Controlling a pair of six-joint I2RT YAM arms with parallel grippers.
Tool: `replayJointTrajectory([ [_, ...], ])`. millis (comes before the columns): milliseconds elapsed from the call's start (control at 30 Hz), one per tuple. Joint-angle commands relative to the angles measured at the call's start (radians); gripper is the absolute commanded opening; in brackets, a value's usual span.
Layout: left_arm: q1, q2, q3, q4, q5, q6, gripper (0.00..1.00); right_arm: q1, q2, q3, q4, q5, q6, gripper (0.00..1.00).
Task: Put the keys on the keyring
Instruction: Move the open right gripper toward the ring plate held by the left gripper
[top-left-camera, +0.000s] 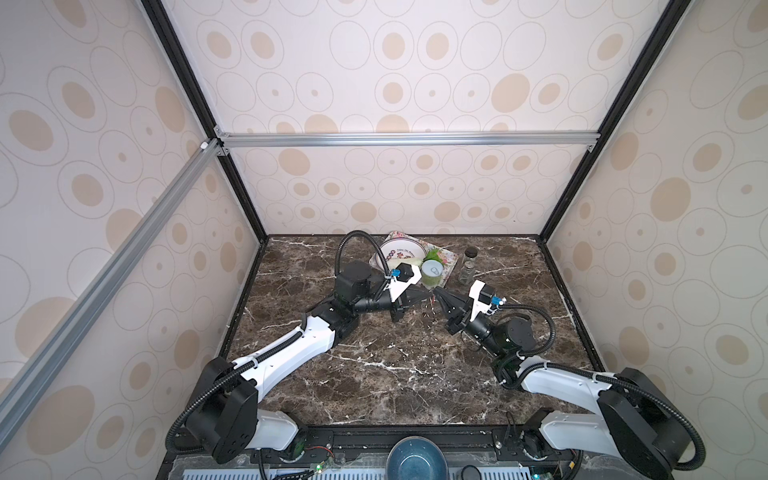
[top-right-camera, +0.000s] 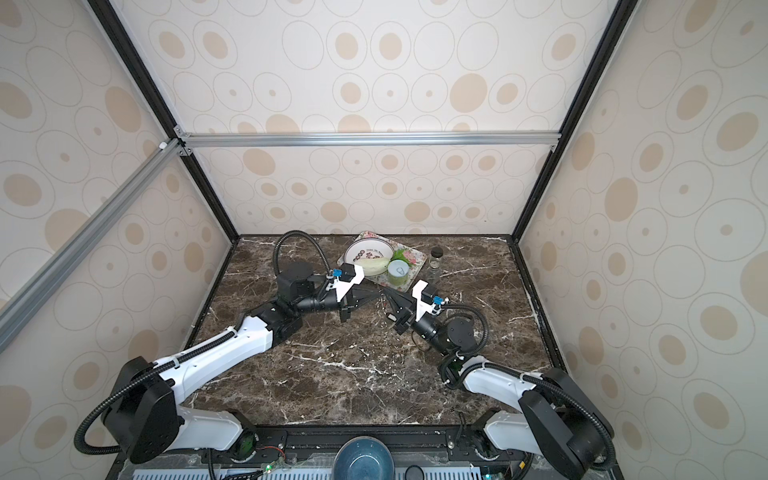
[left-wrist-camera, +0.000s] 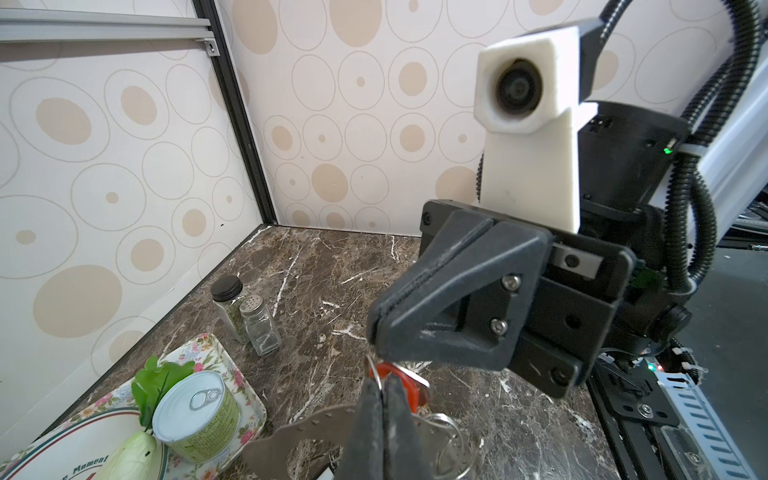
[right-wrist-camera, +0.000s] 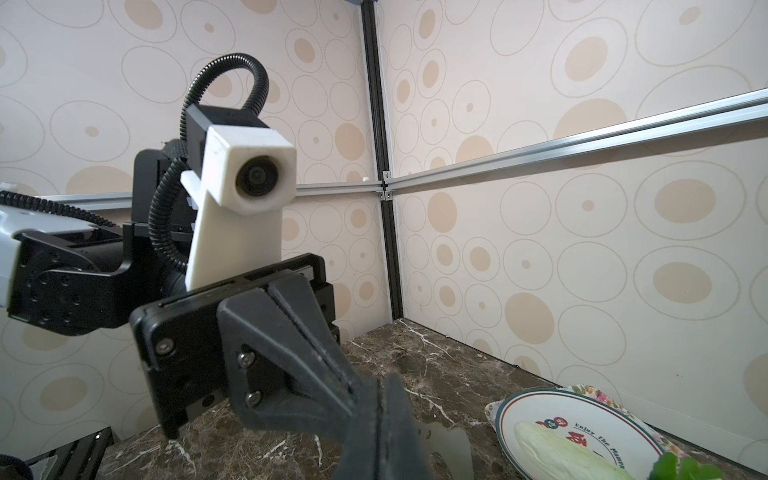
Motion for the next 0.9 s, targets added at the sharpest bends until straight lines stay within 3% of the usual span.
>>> replayJointTrajectory([
  [0, -0.017, -0.055, -0.001, 0.041, 0.068, 0.029, 0.0, -0.015, -0.021, 0.002, -0.003, 0.135, 0.016, 0.0],
  [133, -0.016, -0.057, -0.005, 0.047, 0.065, 0.033, 0.0, -0.015, -0.047, 0.002, -0.034, 0.166, 0.035, 0.0],
  [533, -0.016, -0.077, -0.031, 0.099, 0.014, 0.003, 0.0, -0.014, -0.076, 0.006, -0.069, 0.12, 0.047, 0.0],
  [867, -0.016, -0.088, -0.05, 0.106, -0.011, 0.032, 0.0, -0.014, -0.118, -0.012, -0.147, 0.139, 0.016, 0.24],
])
